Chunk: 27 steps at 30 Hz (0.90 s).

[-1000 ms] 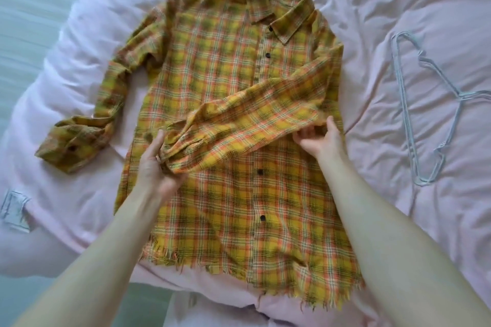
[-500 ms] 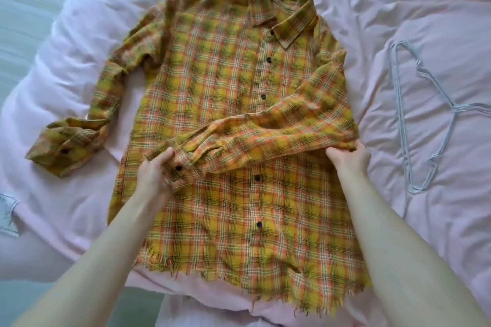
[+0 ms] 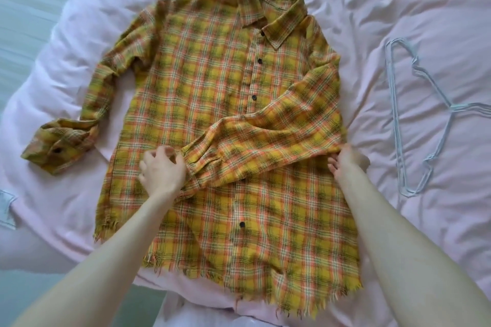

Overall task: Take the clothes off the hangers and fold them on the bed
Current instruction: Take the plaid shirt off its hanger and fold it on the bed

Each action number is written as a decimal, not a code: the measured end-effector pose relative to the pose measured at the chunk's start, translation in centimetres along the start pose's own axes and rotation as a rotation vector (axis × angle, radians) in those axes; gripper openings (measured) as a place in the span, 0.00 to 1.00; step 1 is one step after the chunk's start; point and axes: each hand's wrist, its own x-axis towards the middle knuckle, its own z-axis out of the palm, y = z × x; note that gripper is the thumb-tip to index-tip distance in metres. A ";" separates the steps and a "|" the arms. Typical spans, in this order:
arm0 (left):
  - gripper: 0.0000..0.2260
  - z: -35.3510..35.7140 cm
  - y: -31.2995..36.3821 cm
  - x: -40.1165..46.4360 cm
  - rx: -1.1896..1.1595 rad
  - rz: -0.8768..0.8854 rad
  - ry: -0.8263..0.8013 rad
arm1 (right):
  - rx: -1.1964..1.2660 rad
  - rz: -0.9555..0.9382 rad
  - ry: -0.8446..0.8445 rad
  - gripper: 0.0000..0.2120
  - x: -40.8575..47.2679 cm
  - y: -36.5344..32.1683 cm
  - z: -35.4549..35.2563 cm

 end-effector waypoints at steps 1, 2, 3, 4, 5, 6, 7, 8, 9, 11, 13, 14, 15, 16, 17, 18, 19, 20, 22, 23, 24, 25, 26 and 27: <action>0.14 0.1 1.0 -0.1 0.052 0.041 0.019 | -0.210 -0.120 0.087 0.18 0.2 0.0 -0.1; 0.14 0.2 2.0 0.0 0.069 0.079 0.025 | -0.370 -0.236 0.137 0.21 0.0 -0.2 -0.2; 0.15 0.2 3.0 0.0 0.068 0.130 0.024 | -0.461 -0.320 0.153 0.22 -0.1 -0.4 -0.1; 0.15 0.9 4.3 0.1 0.063 0.210 0.009 | -0.512 -0.389 0.162 0.21 0.2 -1.0 -0.1; 0.15 1.5 5.2 0.1 0.052 0.292 -0.018 | -0.545 -0.438 0.146 0.20 0.4 -1.3 -0.1; 0.15 1.9 6.4 0.2 0.007 0.367 -0.050 | -0.584 -0.495 0.143 0.18 0.3 -1.6 -0.1; 0.15 2.5 8.1 0.5 -0.025 0.429 -0.087 | -0.616 -0.549 0.132 0.17 0.9 -2.1 0.0; 0.15 2.6 9.1 0.5 -0.054 0.457 -0.119 | -0.657 -0.611 0.110 0.17 0.6 -2.2 0.2; 0.15 2.9 10.1 0.7 -0.092 0.491 -0.157 | -0.697 -0.679 0.080 0.17 0.4 -2.1 0.6; 0.15 2.8 11.8 0.2 -0.182 0.525 -0.260 | -0.750 -0.771 0.013 0.17 -0.4 -1.2 0.4; 0.14 7.8 21.1 2.3 -0.216 0.498 -0.343 | -0.716 -0.772 0.065 0.15 5.4 -4.0 0.6; 0.14 7.9 22.4 2.6 -0.258 0.474 -0.337 | -0.707 -0.828 0.051 0.14 5.2 -3.5 0.3; 0.14 8.1 23.9 3.1 -0.305 0.452 -0.336 | -0.699 -0.851 0.002 0.12 5.0 -3.2 0.0; 0.15 8.4 25.0 3.6 -0.352 0.429 -0.363 | -0.685 -0.884 -0.056 0.11 5.0 -2.9 -0.4; 0.15 8.6 25.8 4.0 -0.399 0.401 -0.386 | -0.674 -0.914 -0.128 0.09 4.6 -2.4 -0.8; 0.14 9.1 26.9 4.5 -0.433 0.376 -0.414 | -0.675 -0.966 -0.188 0.10 4.7 -1.8 -1.3; 0.13 10.0 28.3 4.7 -0.447 0.352 -0.453 | -0.671 -1.005 -0.242 0.13 5.3 -1.4 -1.8; 0.13 11.0 29.5 4.9 -0.441 0.339 -0.472 | -0.666 -1.036 -0.301 0.18 6.0 -1.1 -2.3; 0.12 11.8 31.2 5.0 -0.392 0.301 -0.510 | -0.719 -1.111 -0.402 0.28 6.7 -0.4 -3.1; 0.12 12.3 32.1 5.1 -0.349 0.269 -0.536 | -0.786 -1.142 -0.434 0.33 7.3 0.0 -3.4; 0.13 12.8 32.9 5.1 -0.307 0.231 -0.571 | -0.861 -1.175 -0.455 0.36 7.9 0.5 -3.6; 0.15 12.7 33.3 5.2 -0.289 0.181 -0.613 | -0.933 -1.207 -0.465 0.39 8.2 0.8 -3.5; 0.20 13.0 34.0 5.4 -0.293 0.123 -0.668 | -0.979 -1.220 -0.456 0.41 8.7 1.2 -3.4; 0.24 13.1 34.5 5.6 -0.290 0.072 -0.707 | -0.991 -1.229 -0.428 0.42 9.0 1.3 -3.1</action>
